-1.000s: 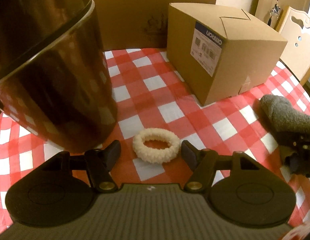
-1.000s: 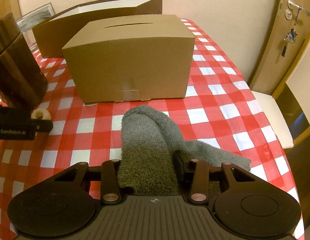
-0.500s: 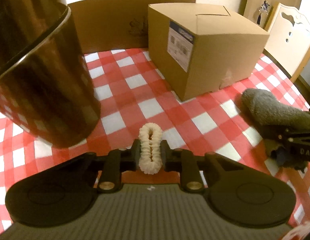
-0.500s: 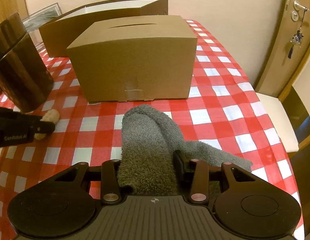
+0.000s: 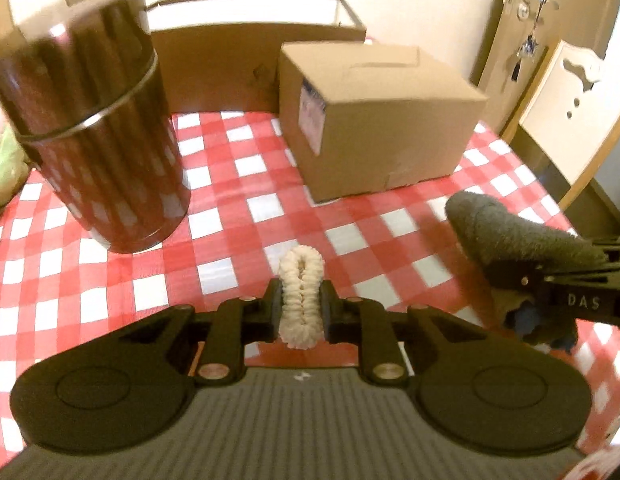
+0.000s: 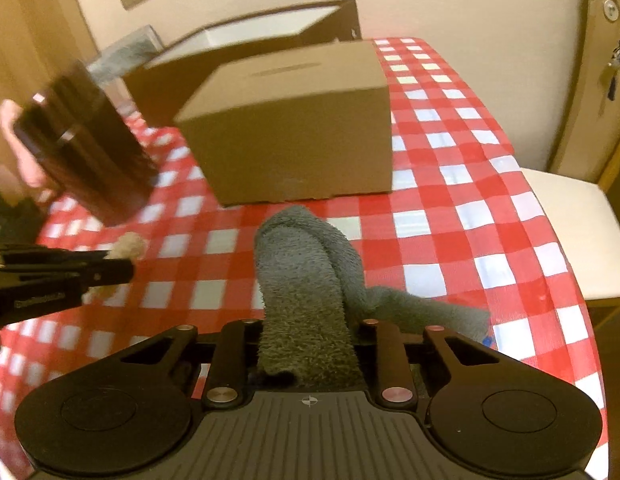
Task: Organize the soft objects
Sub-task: 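Carry the cream ring to the white box with the left gripper while the right carries the cloth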
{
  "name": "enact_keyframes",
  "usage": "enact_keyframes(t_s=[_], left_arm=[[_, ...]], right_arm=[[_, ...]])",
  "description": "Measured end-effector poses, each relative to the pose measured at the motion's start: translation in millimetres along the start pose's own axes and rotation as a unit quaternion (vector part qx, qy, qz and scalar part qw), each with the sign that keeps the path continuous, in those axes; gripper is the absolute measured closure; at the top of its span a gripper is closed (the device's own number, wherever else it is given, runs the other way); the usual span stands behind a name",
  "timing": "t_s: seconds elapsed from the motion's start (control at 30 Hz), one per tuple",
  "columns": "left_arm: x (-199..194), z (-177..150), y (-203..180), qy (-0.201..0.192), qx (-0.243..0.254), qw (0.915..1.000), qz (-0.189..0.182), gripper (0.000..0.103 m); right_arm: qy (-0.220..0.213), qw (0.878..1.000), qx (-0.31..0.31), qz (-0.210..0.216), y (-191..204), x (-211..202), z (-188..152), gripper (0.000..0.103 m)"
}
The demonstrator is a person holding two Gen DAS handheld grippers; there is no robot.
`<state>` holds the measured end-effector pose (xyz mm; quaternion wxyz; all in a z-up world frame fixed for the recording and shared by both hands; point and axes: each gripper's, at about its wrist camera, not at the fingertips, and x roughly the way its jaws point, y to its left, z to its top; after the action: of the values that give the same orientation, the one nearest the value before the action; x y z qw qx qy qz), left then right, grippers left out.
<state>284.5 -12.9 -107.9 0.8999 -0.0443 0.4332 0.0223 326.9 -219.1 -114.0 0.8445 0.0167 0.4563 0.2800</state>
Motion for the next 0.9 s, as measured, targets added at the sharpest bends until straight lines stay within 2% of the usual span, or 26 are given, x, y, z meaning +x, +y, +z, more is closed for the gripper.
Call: enact_keyframes(t_s=[0.23, 0.47, 0.67, 0.9], left_arm=[[-48.2, 6.7, -17.1, -0.037, -0.012, 0.9992, 0.004, 0.085], [-90.7, 35.9, -20.2, -0.082, -0.016, 0.9964, 0.014, 0.085], [-108.0, 84.9, -7.7, -0.121, 0.004, 0.9925, 0.018, 0.085], [-106.3, 165.6, 24.7, -0.158, 0.035, 0.9867, 0.014, 0.085]], right_arm=[[-0.032, 0.995, 0.010, 0.091, 1.9, -47.7, 13.8, 0.078], [-0.057, 0.983, 0.016, 0.175, 15.3, -78.0, 49.3, 0.078], [-0.079, 0.973, 0.020, 0.216, 35.8, -72.5, 99.3, 0.078], [-0.119, 0.968, 0.026, 0.218, 49.5, -56.8, 172.4, 0.078]])
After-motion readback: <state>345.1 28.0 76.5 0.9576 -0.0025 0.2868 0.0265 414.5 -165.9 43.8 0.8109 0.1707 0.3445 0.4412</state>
